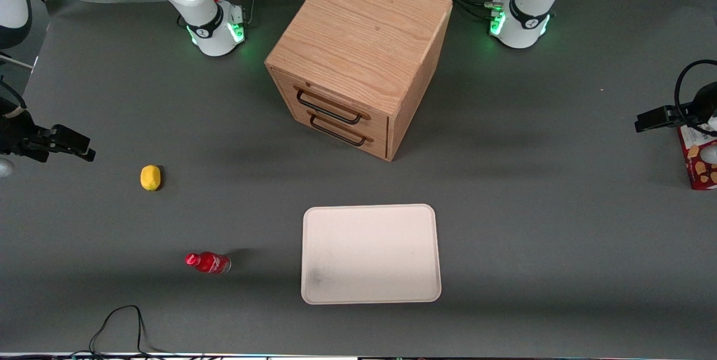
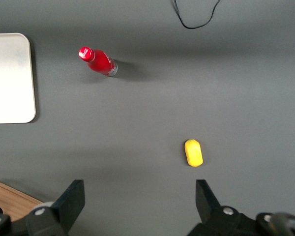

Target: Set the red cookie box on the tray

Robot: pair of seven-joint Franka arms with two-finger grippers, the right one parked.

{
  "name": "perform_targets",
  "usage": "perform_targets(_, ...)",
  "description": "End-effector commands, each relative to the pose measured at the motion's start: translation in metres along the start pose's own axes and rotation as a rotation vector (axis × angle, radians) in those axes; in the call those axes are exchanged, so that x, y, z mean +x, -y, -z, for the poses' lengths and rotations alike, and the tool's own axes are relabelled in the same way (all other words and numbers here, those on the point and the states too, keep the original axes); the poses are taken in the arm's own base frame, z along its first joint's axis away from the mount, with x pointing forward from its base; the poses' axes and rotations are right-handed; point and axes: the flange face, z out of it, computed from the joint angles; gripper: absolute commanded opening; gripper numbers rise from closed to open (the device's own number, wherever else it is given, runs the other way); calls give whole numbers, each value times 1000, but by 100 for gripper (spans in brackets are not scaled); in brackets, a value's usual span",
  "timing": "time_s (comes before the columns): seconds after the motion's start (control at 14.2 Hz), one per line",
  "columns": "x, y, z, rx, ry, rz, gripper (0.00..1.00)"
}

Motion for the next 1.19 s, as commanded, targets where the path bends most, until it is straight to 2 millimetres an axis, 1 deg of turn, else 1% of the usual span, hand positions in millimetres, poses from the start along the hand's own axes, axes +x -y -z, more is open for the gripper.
perform_targets(0.0, -3, 1, 4, -2, 12, 3, 100)
perform_targets(0.21, -2, 1, 4, -3, 12, 0, 100)
perform_targets(0.35, -1, 10, 8, -3, 3, 11, 100)
perform_targets(0.42, 2, 17, 6, -5, 7, 23, 100)
perform_targets(0.56, 0, 47, 10, -16, -2, 47, 100)
perform_targets(0.63, -1, 64, 12, -16, -9, 6, 100)
perform_targets(0.77, -11, 126, 12, -29, -16, -39, 100)
perform_targets(0.84, -14, 151, 7, -30, -14, -64, 100)
perform_targets(0.91, -18, 172, 7, -31, -22, -96, 100)
perform_targets(1.05, -24, 232, 2, -35, -31, -142, 100)
perform_targets(1.12, -21, 258, -2, -18, -27, -168, 100)
